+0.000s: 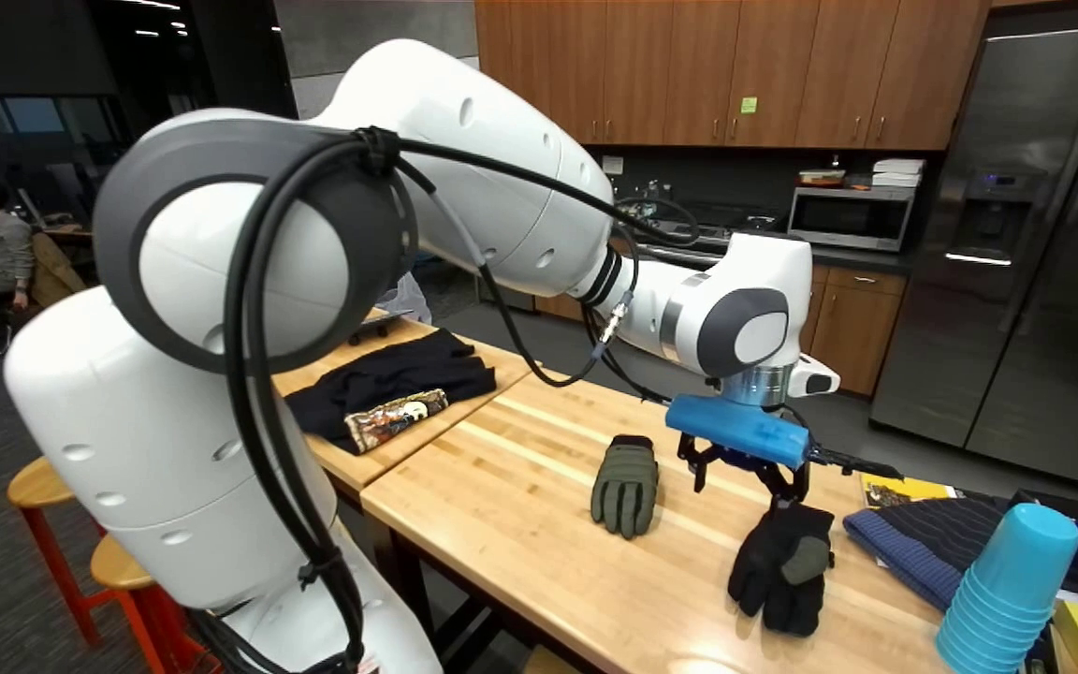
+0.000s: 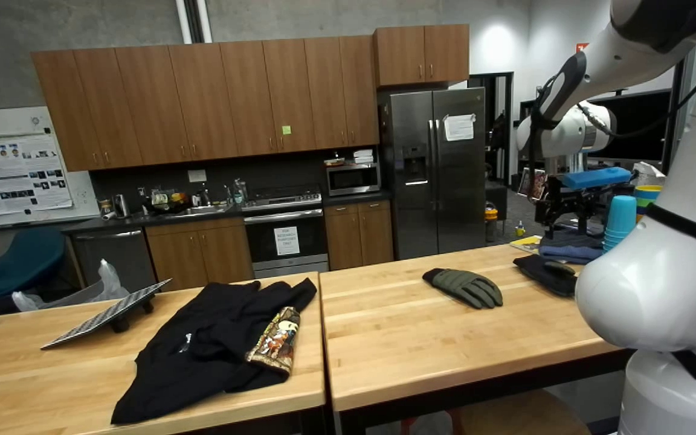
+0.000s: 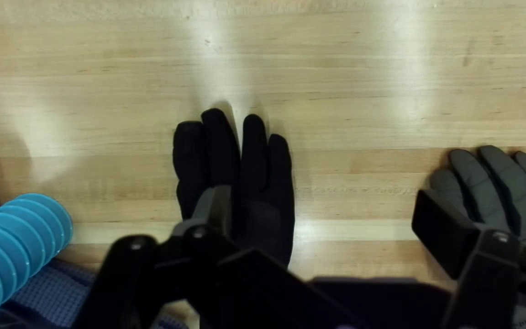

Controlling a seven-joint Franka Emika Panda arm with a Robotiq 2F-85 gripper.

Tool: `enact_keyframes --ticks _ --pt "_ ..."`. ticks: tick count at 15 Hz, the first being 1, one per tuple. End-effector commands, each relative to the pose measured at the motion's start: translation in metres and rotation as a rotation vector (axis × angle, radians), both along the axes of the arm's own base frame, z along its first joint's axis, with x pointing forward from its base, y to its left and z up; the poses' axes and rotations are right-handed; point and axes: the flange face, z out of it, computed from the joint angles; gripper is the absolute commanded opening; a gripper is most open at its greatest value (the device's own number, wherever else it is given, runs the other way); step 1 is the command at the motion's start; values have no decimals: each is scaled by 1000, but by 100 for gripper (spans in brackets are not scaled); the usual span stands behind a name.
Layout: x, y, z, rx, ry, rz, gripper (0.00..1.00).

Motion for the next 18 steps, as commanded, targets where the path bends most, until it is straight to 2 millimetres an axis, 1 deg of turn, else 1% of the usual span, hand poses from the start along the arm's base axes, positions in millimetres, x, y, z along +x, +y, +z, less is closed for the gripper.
enact_keyframes --ticks 1,6,9,11,15,16,18 --pt "7 -11 -11 -40 -10 37 100" --pt "28 -13 -38 -41 1 66 100" --pt "44 -12 -54 -19 12 87 100" --pt "57 -9 -61 -21 22 100 100" --pt "78 -5 -66 -39 38 126 100" --pt "81 -2 -67 -33 38 139 100" --pt "85 2 -62 -44 42 142 100"
